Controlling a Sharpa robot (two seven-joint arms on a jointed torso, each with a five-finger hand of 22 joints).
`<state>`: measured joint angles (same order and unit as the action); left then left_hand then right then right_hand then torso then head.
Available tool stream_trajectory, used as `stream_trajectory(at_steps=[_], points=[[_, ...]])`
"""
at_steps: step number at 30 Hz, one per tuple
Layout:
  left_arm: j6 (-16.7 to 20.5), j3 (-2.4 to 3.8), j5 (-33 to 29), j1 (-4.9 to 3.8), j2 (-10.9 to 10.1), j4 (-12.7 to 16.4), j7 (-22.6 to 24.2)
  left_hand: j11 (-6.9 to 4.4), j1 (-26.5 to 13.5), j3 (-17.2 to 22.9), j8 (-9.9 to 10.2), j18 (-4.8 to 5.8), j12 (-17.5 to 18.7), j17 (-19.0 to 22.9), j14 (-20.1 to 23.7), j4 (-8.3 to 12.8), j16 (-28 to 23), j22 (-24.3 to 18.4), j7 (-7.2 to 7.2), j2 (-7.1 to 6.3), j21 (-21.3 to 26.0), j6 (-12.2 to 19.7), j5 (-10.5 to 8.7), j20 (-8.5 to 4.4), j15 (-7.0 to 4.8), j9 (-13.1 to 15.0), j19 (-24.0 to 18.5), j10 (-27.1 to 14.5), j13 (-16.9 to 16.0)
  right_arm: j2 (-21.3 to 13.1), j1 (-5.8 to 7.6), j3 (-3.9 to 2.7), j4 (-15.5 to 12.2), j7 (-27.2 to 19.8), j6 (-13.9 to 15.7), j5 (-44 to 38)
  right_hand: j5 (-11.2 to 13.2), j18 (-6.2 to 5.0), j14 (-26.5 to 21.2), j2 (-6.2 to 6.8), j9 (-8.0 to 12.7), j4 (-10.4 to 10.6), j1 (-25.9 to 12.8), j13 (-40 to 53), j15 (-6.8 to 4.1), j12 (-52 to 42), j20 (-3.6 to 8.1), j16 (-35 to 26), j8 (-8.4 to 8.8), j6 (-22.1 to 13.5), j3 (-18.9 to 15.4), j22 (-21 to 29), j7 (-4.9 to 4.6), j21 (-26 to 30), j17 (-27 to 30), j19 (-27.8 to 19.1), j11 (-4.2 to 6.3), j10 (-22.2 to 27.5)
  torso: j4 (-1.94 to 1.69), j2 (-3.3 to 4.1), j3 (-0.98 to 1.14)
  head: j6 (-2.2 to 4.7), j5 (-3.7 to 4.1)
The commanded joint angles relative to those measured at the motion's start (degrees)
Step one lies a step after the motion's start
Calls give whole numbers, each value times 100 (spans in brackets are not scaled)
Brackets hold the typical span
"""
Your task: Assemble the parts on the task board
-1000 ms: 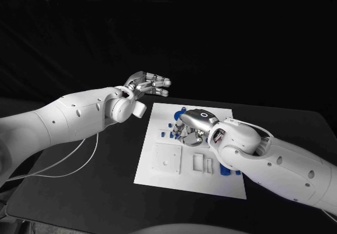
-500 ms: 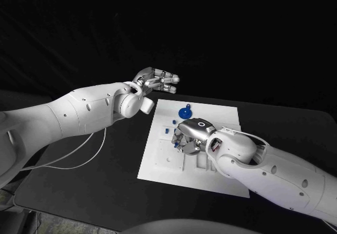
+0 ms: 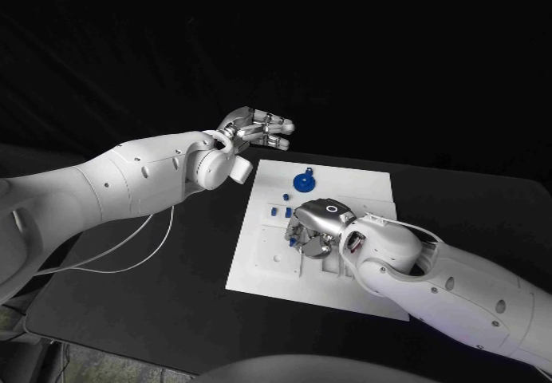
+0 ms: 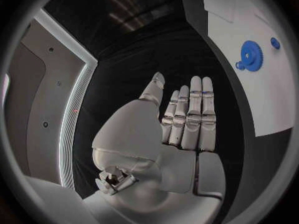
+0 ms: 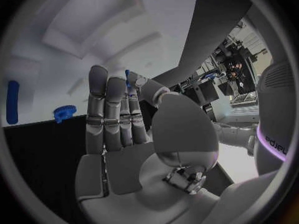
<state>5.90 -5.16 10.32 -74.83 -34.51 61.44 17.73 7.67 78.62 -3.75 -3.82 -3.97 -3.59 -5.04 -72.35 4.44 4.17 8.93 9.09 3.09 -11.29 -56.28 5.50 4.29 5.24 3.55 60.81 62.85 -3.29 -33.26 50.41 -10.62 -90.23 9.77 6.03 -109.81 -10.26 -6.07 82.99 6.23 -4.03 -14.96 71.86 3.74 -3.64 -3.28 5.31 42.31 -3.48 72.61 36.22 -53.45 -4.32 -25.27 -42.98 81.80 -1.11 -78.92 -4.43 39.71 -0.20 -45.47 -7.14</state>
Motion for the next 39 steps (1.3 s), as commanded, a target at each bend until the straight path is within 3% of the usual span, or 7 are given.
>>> stream_trajectory(at_steps=[1, 23, 39], points=[[-109, 6, -9, 1, 3, 4, 32, -2, -35, 5, 3, 52, 3, 7, 26, -30, -16, -5, -9, 3, -29, 41, 18, 13, 5, 6, -40, -32, -6, 6, -14, 0, 7, 42, -101, -157, -6, -77, 6, -46, -6, -37, -13, -4, -30, -16, -4, 40, -19, 39, 29, -35, -9, 38, 7, 41, -6, -32, -8, -1, -3, 4, 6], [-154, 6, -5, 3, -26, -11, -5, 1, -38, -1, 4, 52, 2, 7, 34, -44, -18, -50, -6, 0, -43, 50, 0, 16, 9, 6, -42, -41, -7, 29, -64, 2, 38, 213, 137, -457, 32, -80, 7, -11, -7, -28, -15, -4, -36, -16, 1, 64, -17, 57, 89, -151, -2, 117, 10, 83, 0, -50, -5, 2, 3, -10, -9], [-167, 5, 4, 5, -17, -83, -38, 8, -37, -10, 3, 51, 2, 6, 49, -63, -19, -99, 0, -19, -54, 67, -29, 24, 16, 6, -50, -59, -7, -1, -69, 2, 21, 184, 12, -460, 34, -80, 5, 1, -8, -23, -14, -3, -36, -17, 2, 71, -18, 63, 102, -197, 0, 146, 13, 94, 3, -59, -4, 3, 1, 0, -11]])
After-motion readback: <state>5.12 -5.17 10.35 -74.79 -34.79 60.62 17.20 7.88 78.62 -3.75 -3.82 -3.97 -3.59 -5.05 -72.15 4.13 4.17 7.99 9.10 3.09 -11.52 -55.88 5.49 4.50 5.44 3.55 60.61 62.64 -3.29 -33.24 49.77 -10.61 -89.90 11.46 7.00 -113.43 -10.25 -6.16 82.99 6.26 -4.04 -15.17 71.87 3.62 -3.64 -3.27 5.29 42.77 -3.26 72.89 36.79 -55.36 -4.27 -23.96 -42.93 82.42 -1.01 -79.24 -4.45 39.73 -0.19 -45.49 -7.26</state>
